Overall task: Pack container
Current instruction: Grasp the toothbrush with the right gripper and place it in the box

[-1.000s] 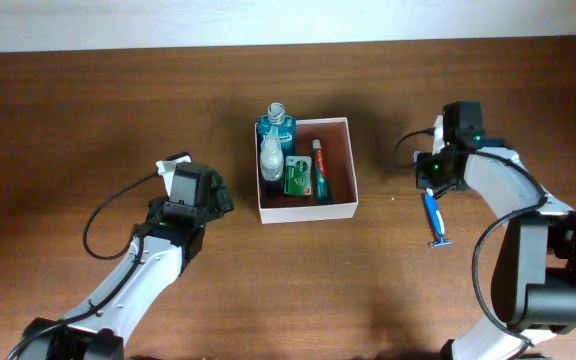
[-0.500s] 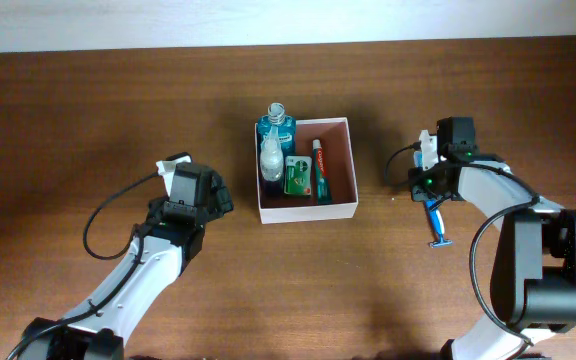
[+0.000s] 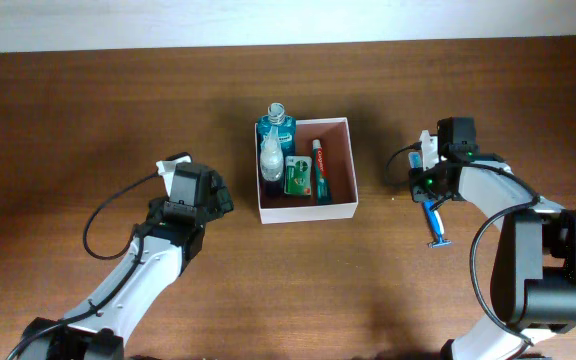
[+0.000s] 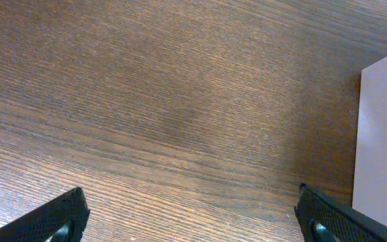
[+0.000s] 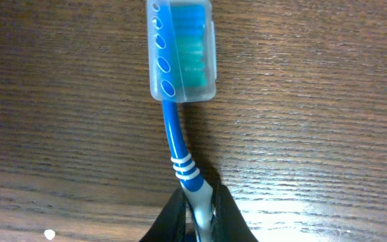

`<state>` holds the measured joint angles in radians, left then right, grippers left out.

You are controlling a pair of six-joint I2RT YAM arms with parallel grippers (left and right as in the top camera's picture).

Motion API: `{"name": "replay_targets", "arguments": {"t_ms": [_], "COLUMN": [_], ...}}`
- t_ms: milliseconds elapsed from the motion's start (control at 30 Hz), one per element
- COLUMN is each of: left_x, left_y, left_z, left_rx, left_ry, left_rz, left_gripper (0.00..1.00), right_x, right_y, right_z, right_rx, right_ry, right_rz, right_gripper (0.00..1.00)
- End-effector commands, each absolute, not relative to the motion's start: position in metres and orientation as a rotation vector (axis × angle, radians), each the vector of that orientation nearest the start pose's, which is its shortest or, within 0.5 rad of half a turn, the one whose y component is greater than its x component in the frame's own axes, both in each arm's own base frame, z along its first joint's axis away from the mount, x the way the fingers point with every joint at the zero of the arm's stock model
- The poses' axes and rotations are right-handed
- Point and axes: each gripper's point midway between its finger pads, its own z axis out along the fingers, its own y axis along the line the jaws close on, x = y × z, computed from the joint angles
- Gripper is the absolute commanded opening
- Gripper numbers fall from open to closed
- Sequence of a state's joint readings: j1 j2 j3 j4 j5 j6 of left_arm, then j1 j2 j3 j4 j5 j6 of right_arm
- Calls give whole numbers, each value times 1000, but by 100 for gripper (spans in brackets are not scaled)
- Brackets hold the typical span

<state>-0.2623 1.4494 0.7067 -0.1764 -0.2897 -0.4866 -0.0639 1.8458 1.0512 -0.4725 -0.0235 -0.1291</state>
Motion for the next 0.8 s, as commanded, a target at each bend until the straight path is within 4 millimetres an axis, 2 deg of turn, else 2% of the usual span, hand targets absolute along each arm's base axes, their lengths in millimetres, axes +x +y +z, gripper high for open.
{"name": "replay_targets", "arguments": {"t_ms": [0, 67, 167, 267, 367, 467, 600, 767], "left_x": [355, 355, 355, 355, 355, 355, 355, 355], "left_y": [-40, -40, -40, -40, -40, -40, -40, -40], "left_z": [65, 65, 65, 65, 65, 65, 65, 65], "left_rx": [-377, -377, -377, -377, -377, -377, -377, -377], "left_ry": [2405, 2404, 2404, 2404, 2404, 2405, 2404, 2405], "left_rz": [62, 62, 62, 62, 62, 62, 62, 62], "left_gripper": [99, 99, 99, 99, 99, 99, 99, 99], "right_x": [382, 389, 412, 426, 431, 432, 434, 436], "right_y": [-17, -17, -16, -10, 4, 27, 68, 115], "right_z": [3, 17, 59, 95, 128, 157, 179, 185], "right_rx": [-86, -80, -58, -67, -36, -58, -98, -200], "right_ry": [2845, 2832, 2766, 2720, 2700, 2682, 2649, 2606], "right_rz": [11, 11, 29, 73, 174, 286, 418, 482], "right_gripper": [6, 4, 4, 4, 4, 4, 4, 4]}}
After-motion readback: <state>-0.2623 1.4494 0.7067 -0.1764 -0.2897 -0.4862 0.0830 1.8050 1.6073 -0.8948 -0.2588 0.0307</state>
